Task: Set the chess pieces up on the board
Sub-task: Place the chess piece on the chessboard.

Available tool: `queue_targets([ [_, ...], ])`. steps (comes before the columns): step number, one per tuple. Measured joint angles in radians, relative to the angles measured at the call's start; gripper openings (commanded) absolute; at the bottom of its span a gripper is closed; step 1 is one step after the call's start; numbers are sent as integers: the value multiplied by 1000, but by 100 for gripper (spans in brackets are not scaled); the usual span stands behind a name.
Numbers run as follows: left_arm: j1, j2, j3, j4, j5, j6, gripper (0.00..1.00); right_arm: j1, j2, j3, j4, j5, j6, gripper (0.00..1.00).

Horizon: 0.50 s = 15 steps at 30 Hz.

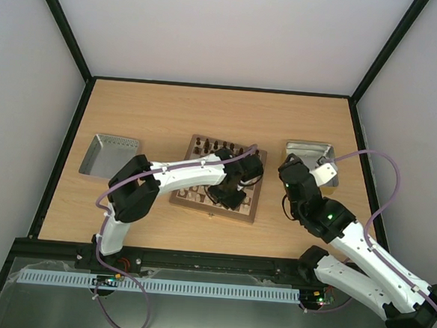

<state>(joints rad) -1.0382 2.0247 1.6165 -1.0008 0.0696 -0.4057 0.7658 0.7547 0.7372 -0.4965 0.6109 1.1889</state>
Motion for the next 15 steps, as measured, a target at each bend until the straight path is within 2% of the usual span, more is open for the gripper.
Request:
queue_targets([
  [3,2,3,5,1,-8,2,12,0,0,-3,0,-4,0,60],
  [10,3,8,6,8,-29,11,30,0,0,-8,1,-16,0,60],
  [15,5,10,27,8,-28,21,33,0,-5,-8,2,-34,0,60],
])
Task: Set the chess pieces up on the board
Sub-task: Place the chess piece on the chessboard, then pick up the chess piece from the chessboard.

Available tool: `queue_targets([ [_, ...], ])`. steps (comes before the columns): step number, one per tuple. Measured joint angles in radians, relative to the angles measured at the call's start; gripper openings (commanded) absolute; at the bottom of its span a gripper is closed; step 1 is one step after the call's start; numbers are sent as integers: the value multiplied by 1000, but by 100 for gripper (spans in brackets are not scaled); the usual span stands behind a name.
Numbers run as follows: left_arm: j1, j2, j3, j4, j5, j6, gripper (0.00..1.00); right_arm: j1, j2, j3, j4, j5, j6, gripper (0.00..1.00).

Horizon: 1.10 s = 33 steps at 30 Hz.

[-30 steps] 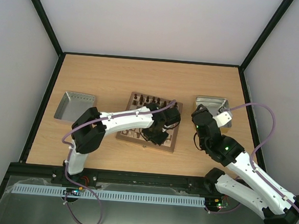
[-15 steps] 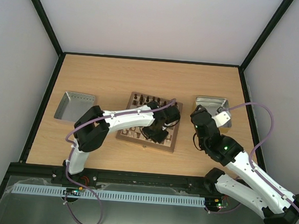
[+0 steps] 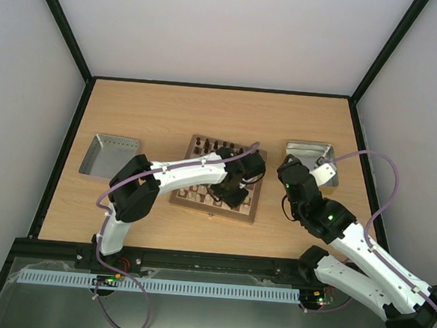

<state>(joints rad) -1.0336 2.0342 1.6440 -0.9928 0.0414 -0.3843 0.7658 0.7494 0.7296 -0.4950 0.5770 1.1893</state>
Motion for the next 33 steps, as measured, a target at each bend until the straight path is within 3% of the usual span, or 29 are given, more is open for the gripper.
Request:
queue_targets([
  [12,10,-27,40,4,-1,2,33,0,-8,0,7,-30,-3,59],
  [18,54,-138,8,55,-19,-27,33,0,21,5,33,-82,-54,60],
  [27,269,-505,-285,266,-79,-134,37,-1,236,53,83,-222,-168,60],
  [33,394,-735,-543,416,-84,-193,40,-10,446,79,145,-370,-252,43],
])
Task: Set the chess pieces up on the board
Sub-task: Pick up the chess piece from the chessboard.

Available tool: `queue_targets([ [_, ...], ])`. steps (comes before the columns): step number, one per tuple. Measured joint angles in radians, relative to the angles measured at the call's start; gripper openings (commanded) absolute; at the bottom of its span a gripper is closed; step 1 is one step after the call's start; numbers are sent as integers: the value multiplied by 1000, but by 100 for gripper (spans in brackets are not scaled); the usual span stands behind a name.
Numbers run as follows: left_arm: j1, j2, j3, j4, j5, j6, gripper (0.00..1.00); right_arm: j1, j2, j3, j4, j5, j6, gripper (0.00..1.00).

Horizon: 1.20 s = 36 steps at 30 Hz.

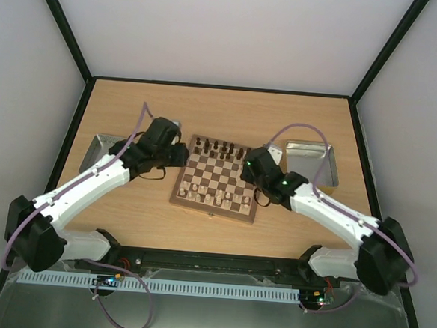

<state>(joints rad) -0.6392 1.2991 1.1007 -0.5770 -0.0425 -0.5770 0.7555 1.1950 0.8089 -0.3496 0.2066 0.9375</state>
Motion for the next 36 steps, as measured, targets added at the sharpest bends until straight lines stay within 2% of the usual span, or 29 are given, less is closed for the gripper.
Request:
queue_targets([
  [5,74,-73,-108,89,44,-19,42,-31,176,32,29,-112,-78,47],
  [11,123,-74,-130,150,109,-17,43,-63,333,89,34,-196,-150,49],
  [21,143,-54,-134,198,183,-15,43,-64,472,166,26,-225,-199,34],
  [30,143,-54,-134,214,209,-26,45,-64,503,183,17,-212,-220,13],
  [36,144,-54,-134,235,232,-58,47,-64,501,183,19,-213,-248,11],
])
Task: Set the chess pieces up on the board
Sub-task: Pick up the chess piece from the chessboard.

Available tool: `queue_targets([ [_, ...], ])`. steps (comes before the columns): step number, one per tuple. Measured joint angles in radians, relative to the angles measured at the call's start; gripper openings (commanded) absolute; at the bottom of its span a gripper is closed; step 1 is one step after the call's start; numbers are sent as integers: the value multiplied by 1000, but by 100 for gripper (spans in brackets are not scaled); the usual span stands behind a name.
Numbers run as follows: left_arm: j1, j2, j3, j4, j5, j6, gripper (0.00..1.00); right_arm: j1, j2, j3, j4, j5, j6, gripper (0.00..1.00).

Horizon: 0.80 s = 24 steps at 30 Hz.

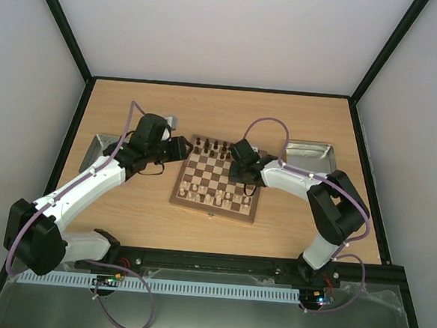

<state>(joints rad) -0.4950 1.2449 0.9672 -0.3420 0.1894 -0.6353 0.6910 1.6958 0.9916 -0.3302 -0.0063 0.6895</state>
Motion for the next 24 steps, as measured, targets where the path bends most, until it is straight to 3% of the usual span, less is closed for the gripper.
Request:
queue_targets([
  [3,2,-1,-4,24,10,-24,47,0,-8,-8,13,-18,-35,11],
  [8,10,-13,-26,84,44,-71,57,0,-77,-46,75,-99,-130,11],
  [15,25,-38,-55,210,198,-124,71,0,-239,-84,236,-362,-297,11],
  [20,25,-35,-55,277,347,-153,69,0,-303,-85,291,-534,-405,10],
  [24,25,-12,-53,284,423,-174,56,0,-333,-85,299,-628,-471,11],
])
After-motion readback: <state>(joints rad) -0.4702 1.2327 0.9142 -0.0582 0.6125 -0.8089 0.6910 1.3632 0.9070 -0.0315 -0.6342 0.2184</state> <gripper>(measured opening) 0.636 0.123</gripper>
